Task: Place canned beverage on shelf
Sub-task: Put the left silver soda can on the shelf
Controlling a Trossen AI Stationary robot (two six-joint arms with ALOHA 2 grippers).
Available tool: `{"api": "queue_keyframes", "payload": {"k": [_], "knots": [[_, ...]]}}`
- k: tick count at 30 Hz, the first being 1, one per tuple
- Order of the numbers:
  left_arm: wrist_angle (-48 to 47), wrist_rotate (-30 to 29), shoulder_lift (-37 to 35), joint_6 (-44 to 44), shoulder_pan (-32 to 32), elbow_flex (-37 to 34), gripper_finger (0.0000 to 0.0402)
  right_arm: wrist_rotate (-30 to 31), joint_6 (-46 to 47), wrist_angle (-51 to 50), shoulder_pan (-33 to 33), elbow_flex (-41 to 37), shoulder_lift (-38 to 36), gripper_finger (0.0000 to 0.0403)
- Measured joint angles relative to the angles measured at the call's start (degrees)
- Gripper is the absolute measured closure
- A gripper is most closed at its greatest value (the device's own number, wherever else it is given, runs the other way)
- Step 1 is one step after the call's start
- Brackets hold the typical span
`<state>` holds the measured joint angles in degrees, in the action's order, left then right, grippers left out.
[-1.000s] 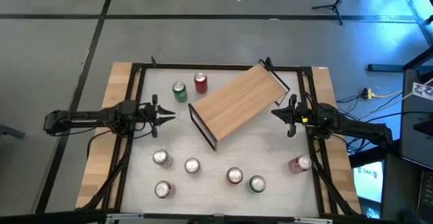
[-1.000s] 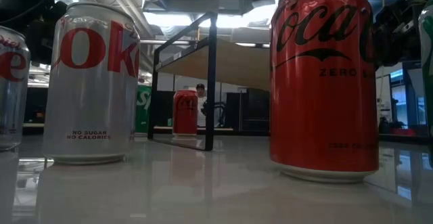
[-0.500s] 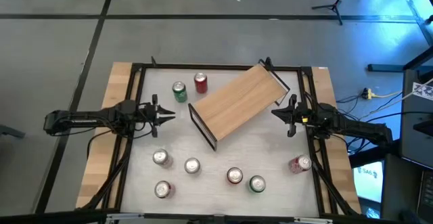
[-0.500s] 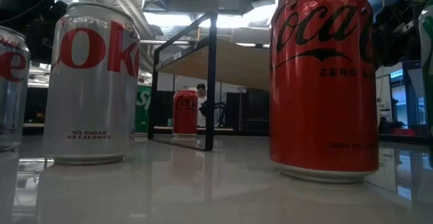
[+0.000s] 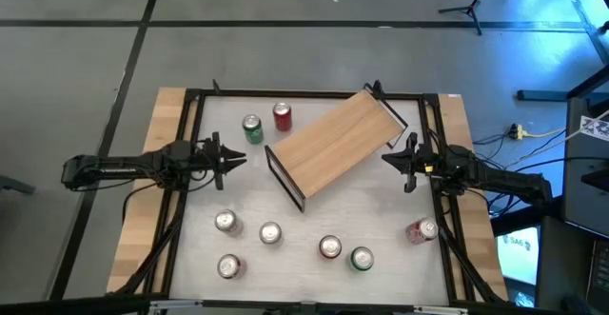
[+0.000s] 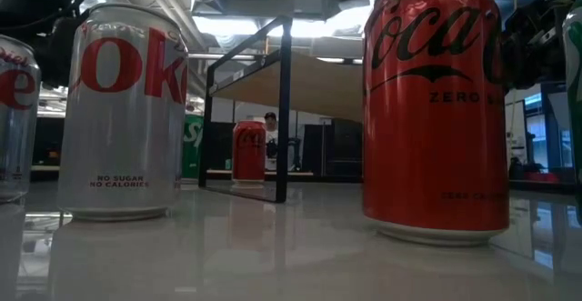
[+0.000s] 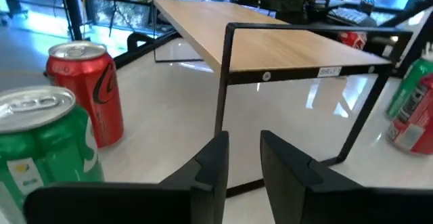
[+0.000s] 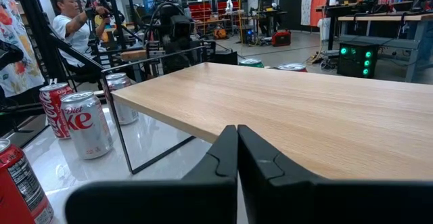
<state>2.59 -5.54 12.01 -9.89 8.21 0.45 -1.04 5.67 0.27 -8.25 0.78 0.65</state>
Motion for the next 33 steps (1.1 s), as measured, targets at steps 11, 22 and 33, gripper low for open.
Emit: {"api": "queue_keyframes", "payload": {"k": [11, 22, 33], "knots": [[0.8, -14.9, 0.8, -7.8, 0.0, 0.0, 0.0222, 0.0, 0.0, 0.0, 0.0, 0.0, 0.0, 0.0402], [3.7, -13.3, 0.8, -8.2, 0.0, 0.0, 0.0188, 0.0, 0.0, 0.0, 0.0, 0.0, 0.0, 0.0402], [9.7, -13.3, 0.7, -7.9, 0.0, 0.0, 0.0191, 0.0, 0.0, 0.0, 0.0, 0.0, 0.0, 0.0402]]}}
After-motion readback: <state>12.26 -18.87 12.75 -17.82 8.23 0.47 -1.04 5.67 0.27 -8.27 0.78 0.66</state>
